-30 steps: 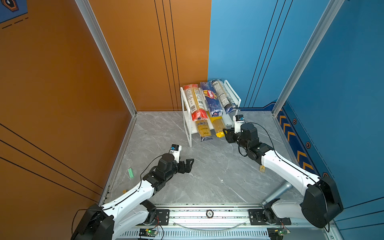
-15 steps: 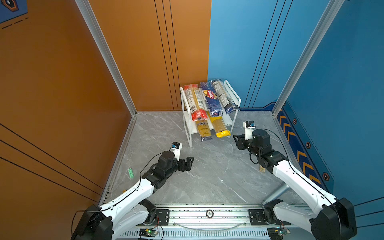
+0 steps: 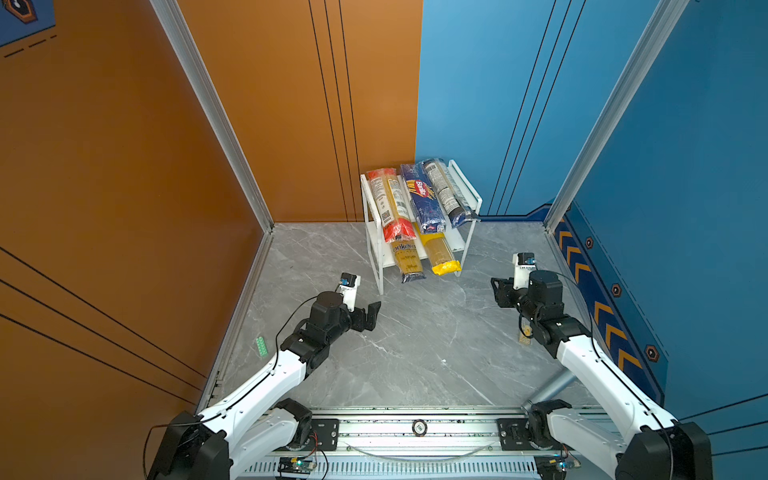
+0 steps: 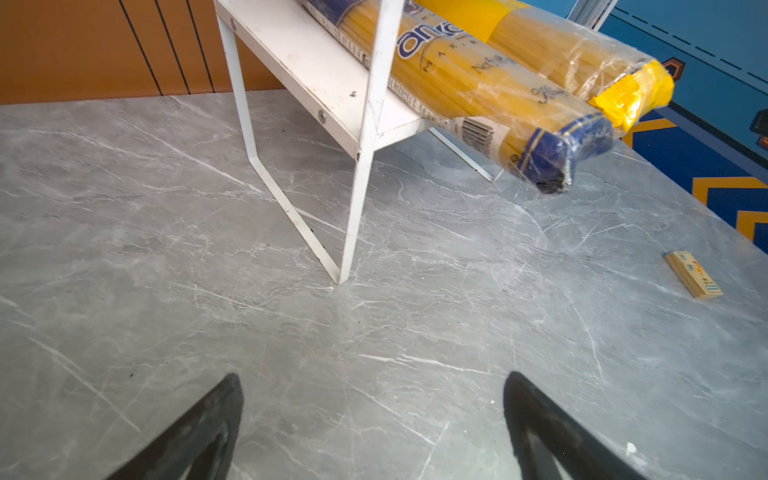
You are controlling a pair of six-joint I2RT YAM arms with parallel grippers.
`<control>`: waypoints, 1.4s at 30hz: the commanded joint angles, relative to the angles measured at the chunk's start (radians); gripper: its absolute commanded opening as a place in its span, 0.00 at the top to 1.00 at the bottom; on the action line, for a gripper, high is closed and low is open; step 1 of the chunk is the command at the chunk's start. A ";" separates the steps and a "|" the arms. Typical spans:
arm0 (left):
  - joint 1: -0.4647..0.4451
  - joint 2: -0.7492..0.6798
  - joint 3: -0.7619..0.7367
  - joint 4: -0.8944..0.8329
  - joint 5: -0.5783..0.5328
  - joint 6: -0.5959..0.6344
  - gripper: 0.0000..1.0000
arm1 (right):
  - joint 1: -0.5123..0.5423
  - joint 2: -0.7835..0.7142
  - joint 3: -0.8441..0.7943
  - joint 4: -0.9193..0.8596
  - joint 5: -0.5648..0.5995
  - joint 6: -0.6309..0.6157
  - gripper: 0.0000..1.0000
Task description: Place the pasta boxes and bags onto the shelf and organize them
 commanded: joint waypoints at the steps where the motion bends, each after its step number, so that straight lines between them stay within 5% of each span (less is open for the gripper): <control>1: 0.046 0.009 0.021 0.050 -0.019 0.067 0.02 | -0.031 -0.008 -0.041 0.093 -0.018 -0.017 0.48; 14: 0.289 0.011 -0.061 0.191 0.003 0.085 0.02 | -0.117 0.095 -0.205 0.407 0.015 -0.061 0.47; 26: 0.509 0.106 -0.142 0.371 0.013 0.079 0.02 | -0.130 0.303 -0.195 0.597 0.018 -0.098 0.46; 33: 0.553 0.286 -0.227 0.686 0.003 0.070 0.02 | -0.136 0.378 -0.233 0.742 0.041 -0.110 0.45; 42: 0.560 0.460 -0.215 0.854 0.021 0.053 0.02 | -0.139 0.508 -0.274 0.923 0.049 -0.103 0.44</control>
